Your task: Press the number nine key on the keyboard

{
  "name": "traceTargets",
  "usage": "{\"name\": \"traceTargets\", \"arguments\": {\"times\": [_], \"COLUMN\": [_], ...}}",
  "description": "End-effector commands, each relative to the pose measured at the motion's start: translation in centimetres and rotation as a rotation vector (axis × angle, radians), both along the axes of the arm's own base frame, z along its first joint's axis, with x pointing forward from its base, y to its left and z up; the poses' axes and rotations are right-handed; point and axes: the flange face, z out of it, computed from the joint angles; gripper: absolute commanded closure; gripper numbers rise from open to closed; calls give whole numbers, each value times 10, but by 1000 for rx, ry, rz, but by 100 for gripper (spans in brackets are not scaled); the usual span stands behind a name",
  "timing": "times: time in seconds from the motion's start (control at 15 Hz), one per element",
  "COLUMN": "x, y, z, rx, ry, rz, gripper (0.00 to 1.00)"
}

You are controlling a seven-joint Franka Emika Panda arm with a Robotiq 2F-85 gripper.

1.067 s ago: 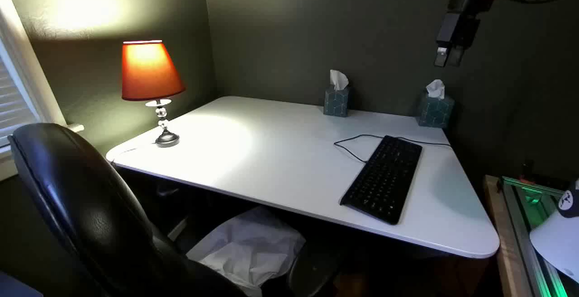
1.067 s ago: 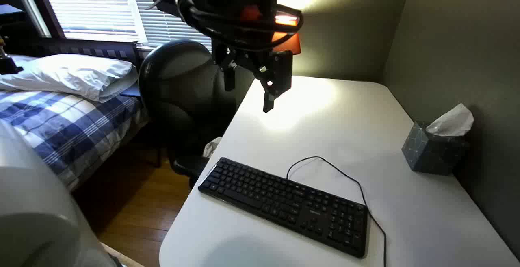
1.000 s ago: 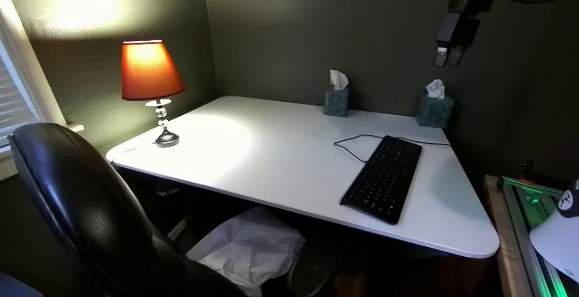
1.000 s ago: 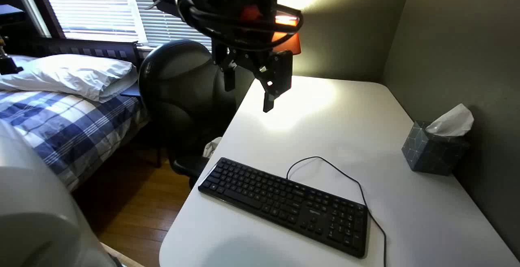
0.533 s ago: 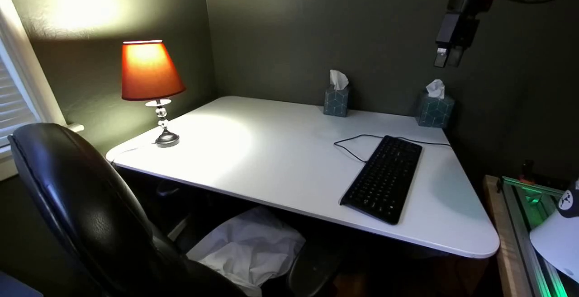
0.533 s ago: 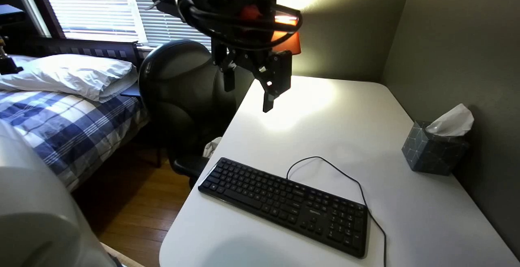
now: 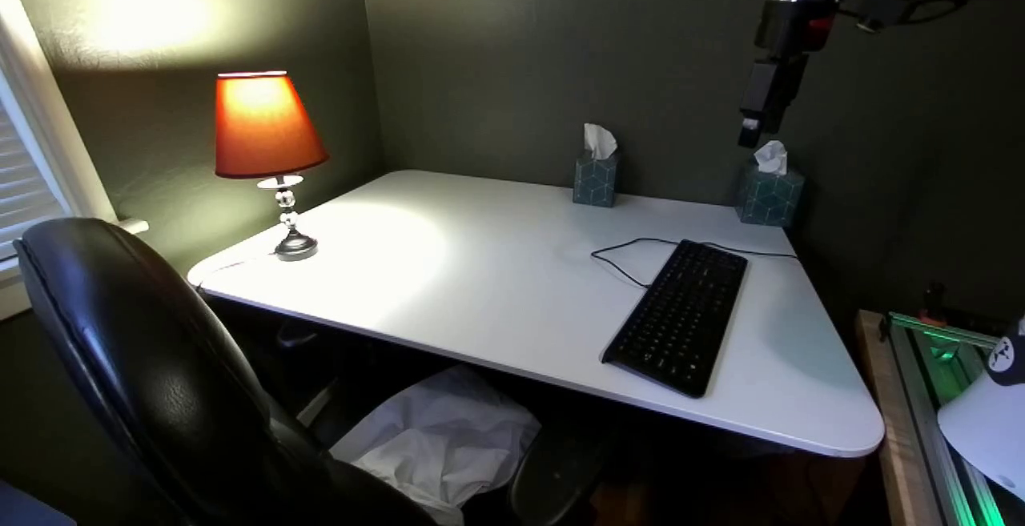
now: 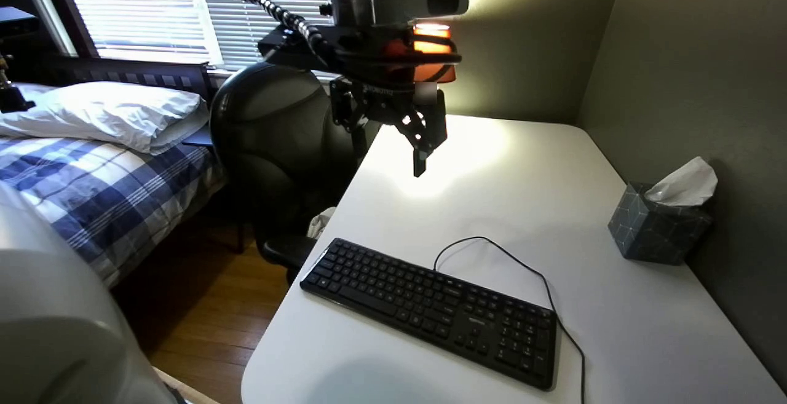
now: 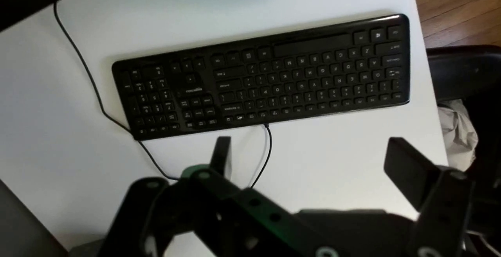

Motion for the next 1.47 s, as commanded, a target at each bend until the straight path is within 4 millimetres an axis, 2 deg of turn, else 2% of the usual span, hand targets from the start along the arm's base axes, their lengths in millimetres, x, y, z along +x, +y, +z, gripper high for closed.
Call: {"name": "traceTargets", "arguments": {"times": [0.0,0.6,1.4], "x": [21,59,117], "y": [0,3,7], "z": [-31,-106,-177], "rx": [-38,-18,29], "ry": [38,123,274], "rz": [74,171,240], "gripper": [0,0,0]}}
